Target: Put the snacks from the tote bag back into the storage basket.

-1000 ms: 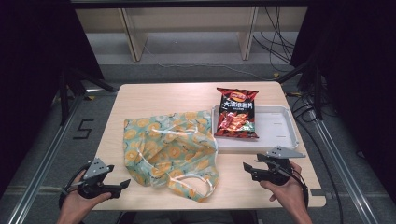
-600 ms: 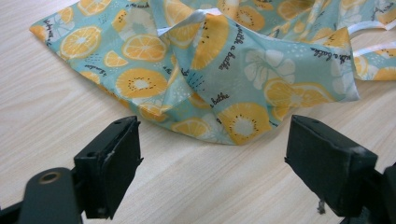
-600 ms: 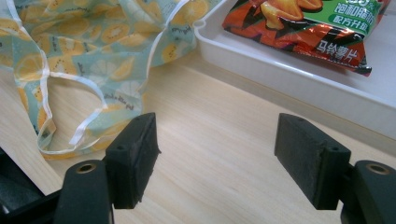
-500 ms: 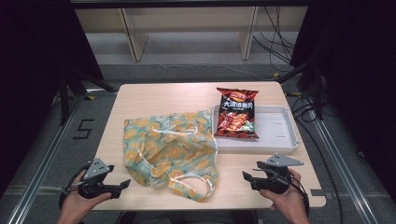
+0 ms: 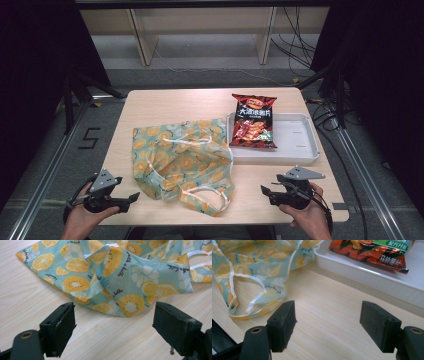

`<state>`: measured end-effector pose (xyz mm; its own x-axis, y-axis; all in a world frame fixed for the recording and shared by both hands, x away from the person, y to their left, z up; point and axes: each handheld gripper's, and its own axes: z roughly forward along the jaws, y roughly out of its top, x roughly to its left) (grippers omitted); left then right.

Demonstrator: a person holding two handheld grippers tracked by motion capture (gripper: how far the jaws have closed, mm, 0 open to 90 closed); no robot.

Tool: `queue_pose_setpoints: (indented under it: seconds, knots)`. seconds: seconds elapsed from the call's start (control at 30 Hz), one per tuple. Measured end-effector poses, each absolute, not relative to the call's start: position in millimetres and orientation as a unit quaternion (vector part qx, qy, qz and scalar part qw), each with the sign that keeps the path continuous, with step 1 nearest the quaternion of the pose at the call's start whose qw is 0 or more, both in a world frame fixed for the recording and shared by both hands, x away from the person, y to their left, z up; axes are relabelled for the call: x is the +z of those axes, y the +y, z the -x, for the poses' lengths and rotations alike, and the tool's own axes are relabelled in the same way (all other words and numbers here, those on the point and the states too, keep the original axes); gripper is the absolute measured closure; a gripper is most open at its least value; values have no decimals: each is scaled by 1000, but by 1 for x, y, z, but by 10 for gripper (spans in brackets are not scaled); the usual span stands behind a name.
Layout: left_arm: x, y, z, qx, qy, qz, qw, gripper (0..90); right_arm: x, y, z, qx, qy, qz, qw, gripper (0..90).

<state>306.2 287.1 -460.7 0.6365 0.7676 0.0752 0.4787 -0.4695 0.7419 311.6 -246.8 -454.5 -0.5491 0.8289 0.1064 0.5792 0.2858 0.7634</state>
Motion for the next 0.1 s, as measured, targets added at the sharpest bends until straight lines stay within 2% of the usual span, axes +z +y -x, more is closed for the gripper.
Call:
queue_pose_setpoints:
  seconds: [0.1]
  knots:
    - [-461, 286, -306, 202, 380, -830, 356, 174, -454, -247, -311, 397, 784, -453, 149, 293]
